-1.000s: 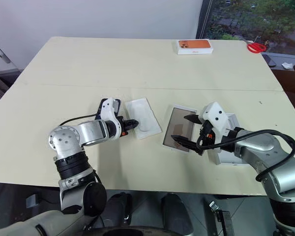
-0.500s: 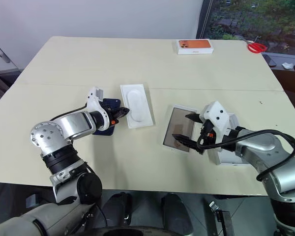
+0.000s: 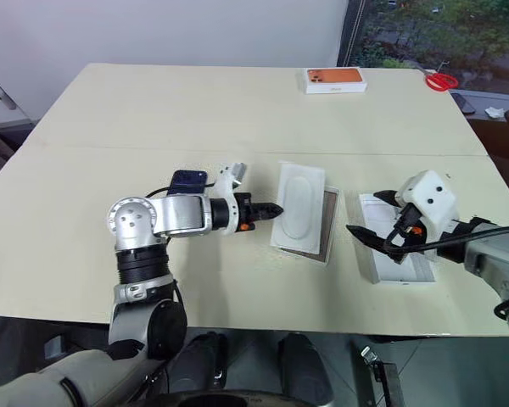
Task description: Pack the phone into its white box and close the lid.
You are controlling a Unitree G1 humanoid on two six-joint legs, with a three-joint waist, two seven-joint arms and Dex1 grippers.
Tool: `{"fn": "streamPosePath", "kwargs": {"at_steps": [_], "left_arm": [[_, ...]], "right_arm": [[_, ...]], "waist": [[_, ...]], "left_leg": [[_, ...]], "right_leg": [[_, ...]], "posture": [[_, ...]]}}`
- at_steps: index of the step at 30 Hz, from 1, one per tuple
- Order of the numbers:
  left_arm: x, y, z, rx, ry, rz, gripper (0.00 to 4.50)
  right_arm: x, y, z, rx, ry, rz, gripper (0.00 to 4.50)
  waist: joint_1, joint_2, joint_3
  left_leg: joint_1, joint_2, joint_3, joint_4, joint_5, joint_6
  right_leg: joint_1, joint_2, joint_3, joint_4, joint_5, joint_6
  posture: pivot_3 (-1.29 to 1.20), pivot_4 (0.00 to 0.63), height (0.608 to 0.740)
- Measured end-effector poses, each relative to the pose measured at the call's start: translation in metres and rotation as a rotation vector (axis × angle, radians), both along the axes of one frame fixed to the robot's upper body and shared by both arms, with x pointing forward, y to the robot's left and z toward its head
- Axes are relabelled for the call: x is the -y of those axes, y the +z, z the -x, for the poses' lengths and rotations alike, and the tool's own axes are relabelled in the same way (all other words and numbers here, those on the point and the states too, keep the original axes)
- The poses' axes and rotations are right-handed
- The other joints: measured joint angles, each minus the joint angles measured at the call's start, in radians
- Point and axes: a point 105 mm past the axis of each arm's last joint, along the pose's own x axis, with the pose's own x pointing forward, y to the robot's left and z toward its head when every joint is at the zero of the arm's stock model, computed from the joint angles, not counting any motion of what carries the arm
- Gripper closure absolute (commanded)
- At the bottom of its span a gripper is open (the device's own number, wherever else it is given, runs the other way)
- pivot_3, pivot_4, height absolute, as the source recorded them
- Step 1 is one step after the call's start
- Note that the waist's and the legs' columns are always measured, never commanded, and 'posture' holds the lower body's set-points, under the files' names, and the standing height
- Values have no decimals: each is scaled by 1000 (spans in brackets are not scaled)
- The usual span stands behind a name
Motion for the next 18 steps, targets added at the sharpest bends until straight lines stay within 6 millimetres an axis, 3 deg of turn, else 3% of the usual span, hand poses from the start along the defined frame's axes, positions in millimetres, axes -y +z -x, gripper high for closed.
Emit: {"fn": "streamPosePath", "kwargs": {"at_steps": [18], "left_arm": [[12, -4, -1, -24, -26, -78, 4450]], "right_arm": [[-2, -2, 5, 5, -24, 3, 0]], "waist": [[4, 0, 0]], "left_leg": [[0, 0, 0, 0, 1, -1]], "right_leg": [[0, 0, 0, 0, 0, 0]], "posture": [[0, 150, 740]]}}
